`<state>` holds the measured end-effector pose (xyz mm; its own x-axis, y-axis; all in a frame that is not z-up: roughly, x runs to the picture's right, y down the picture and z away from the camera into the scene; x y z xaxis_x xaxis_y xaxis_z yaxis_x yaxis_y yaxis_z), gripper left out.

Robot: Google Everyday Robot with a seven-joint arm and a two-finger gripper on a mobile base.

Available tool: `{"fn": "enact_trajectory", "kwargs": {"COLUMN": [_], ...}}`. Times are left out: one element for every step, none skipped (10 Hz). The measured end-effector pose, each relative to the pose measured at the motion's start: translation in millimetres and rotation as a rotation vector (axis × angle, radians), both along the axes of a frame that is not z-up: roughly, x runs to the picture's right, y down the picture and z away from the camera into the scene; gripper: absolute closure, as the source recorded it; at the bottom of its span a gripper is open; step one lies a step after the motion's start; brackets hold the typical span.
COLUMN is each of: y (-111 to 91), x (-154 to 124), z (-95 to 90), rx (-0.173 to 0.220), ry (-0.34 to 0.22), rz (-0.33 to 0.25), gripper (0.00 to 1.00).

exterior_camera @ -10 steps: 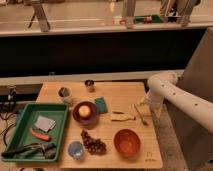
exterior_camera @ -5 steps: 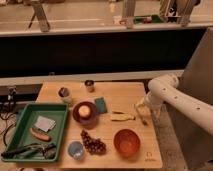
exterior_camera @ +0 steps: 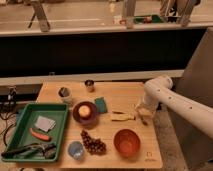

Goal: Place fork in red bowl

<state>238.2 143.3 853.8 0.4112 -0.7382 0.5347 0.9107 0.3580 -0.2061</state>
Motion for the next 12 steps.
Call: {"fn": "enact_trajectory", "kwargs": {"y": [1,3,4,5,6,7,9,10,11,12,13,14], "x": [-2,-4,-6,-8,-9,-9,-10,-11,-12,-11,-11,-11], "z": [3.0,5.8,8.4,10.8,12.6,14.1,15.7,17.1,18.7,20.7,22.6,24.1], "rx": [-0.004,-0.013,-0.015,-0.021,-0.023,-0.024,-0.028,-0.028,-0.027,-0.026,-0.026,-0.027], "ry": [-0.001,0.000,-0.001,0.002,0.004,0.006,0.005,0.002,-0.002,-0.006,-0.010,-0.018], "rz": [-0.010,-0.022,-0.033,-0.046,-0.052,-0.058,-0.065,-0.070,-0.078,-0.085,-0.092,-0.102], "gripper": [0.56,0.58,0.58,0.58,0.58,0.58,0.58,0.58,0.58,0.58,0.58,0.58]}}
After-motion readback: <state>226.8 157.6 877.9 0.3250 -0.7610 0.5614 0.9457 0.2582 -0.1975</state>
